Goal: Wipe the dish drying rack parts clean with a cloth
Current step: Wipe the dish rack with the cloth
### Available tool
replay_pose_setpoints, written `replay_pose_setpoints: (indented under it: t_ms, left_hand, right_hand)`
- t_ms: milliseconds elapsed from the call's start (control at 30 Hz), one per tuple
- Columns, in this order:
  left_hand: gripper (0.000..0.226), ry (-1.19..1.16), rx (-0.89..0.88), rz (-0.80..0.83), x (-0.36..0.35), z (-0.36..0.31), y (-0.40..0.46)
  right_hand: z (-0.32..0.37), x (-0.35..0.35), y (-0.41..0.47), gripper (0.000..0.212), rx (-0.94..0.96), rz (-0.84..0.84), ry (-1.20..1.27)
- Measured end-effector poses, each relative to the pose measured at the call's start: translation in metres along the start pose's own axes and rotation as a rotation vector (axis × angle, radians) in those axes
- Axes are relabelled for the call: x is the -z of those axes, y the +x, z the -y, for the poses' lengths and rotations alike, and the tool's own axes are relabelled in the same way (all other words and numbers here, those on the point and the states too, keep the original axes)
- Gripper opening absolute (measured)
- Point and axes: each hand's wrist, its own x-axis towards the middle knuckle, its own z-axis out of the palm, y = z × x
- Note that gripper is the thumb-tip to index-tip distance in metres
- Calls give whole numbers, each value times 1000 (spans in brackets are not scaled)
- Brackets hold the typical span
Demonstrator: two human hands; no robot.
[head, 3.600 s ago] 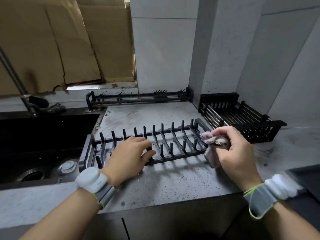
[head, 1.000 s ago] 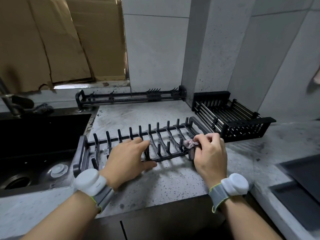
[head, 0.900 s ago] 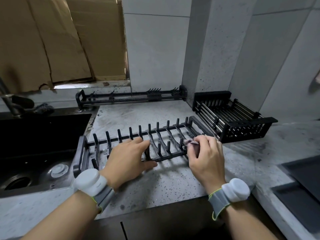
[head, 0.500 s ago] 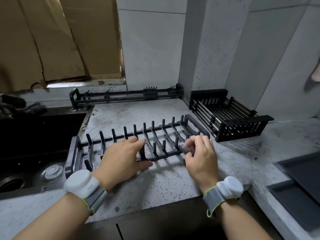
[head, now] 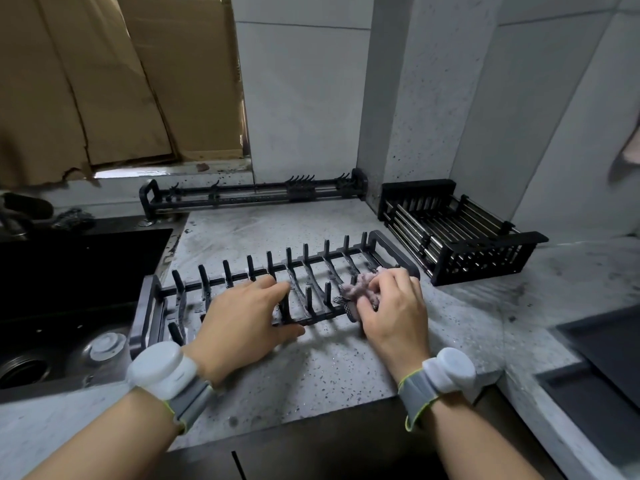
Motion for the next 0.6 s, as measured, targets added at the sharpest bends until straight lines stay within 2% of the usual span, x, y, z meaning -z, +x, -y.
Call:
replay_pose_setpoints:
  t_ms: [200, 267, 400, 433, 533, 600]
  left_hand:
    - [57, 19, 18, 5, -1, 1, 0]
    - [56, 28, 23, 3, -1, -1, 0]
    - [56, 17, 19, -2, 1, -1, -1]
    - [56, 14, 15, 1, 1, -1, -1]
    - [57, 23, 10, 14, 2, -2, -1]
    - [56, 29, 10, 16, 2, -1, -1]
  right_hand:
    - [-4, 3, 6, 28, -7, -47, 153]
    - [-8, 10, 0, 30, 75, -29, 156]
    - [-11, 24, -11, 29, 285, 146, 194]
    - [-11, 25, -11, 28, 296, 137, 202]
    - [-8, 18, -5, 27, 123, -1, 253]
    - [-1, 8, -3, 25, 57, 3, 188]
